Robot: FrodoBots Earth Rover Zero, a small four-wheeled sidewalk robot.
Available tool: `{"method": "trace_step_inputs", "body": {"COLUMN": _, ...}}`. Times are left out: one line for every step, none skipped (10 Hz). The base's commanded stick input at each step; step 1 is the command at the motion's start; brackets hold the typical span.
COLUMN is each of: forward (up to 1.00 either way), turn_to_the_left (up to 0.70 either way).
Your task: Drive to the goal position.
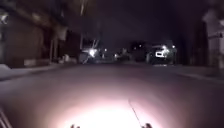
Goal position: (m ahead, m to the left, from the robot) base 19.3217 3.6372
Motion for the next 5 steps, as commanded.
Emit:
{"method": "trace_step_inputs", "body": {"forward": 1.0, "turn_to_the_left": -0.09}}
{"method": "trace_step_inputs", "body": {"forward": 1.0, "turn_to_the_left": -0.23}}
{"method": "trace_step_inputs", "body": {"forward": 1.0, "turn_to_the_left": -0.39}}
{"method": "trace_step_inputs", "body": {"forward": 1.0, "turn_to_the_left": -0.4}}
{"method": "trace_step_inputs", "body": {"forward": 1.0, "turn_to_the_left": -0.4}}
